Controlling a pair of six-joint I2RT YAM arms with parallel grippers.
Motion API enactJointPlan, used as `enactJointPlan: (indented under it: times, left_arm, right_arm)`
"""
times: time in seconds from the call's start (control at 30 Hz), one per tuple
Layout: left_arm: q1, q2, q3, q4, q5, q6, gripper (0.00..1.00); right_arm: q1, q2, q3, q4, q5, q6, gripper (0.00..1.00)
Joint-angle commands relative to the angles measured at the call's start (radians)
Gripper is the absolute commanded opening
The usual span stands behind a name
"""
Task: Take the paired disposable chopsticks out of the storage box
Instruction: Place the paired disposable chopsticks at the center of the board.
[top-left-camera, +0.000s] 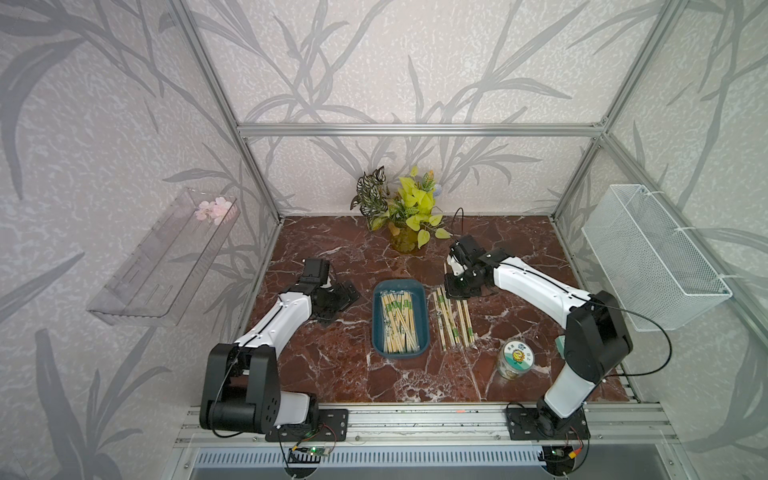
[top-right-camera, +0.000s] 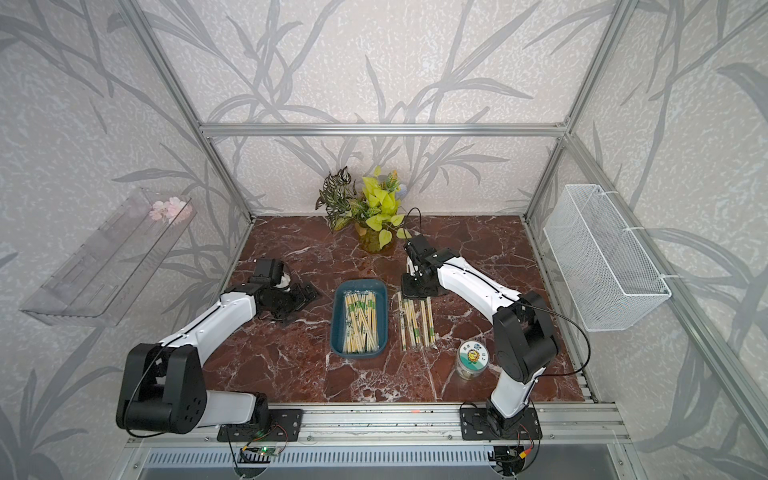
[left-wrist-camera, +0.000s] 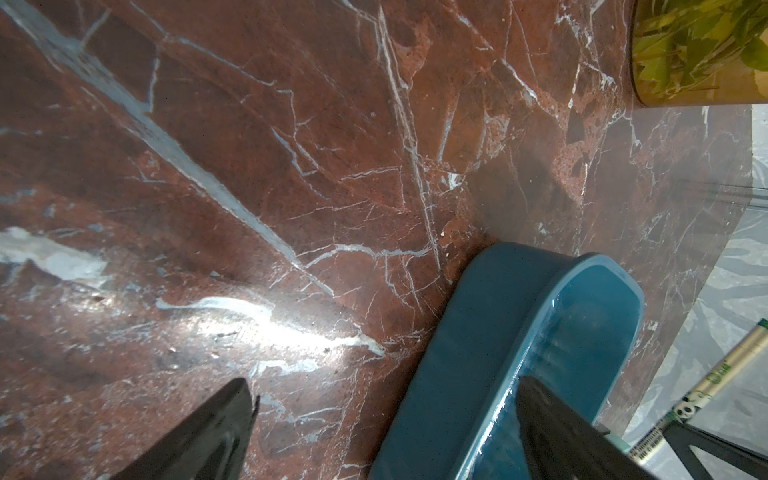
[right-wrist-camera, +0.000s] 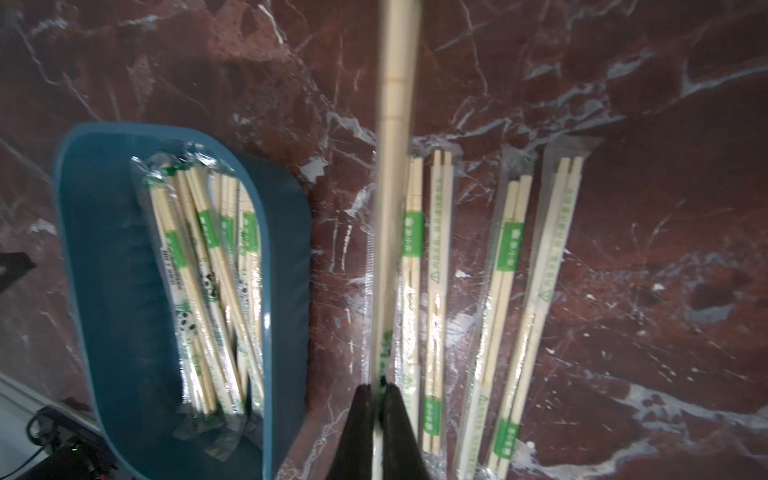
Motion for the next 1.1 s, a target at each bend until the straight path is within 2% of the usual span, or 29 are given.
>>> enactJointPlan:
  times: [0.0, 0.23, 0.67, 1.07]
  left_arm:
    - [0.002, -0.025, 0.007, -0.005, 0.017, 0.006, 0.99]
    - [0.002, -0.018, 0.019, -0.019, 0.016, 0.004, 0.99]
    - [0.002, -0.001, 0.039, -0.026, 0.015, 0.006, 0.99]
    - [0.002, 0.018, 0.056, -0.029, 0.017, 0.012, 0.99]
  right_arm:
    - [-0.002, 0.013, -0.014, -0.044, 0.093, -0.081, 0.0]
    - [-0.003, 0.071, -0.035, -0.04, 0.135, -0.112, 0.0]
    - [-0.003, 0.142, -0.053, -0.008, 0.105, -0.077, 0.0]
    - [-0.003, 0.131, -0.052, -0.012, 0.101, -0.058, 0.26]
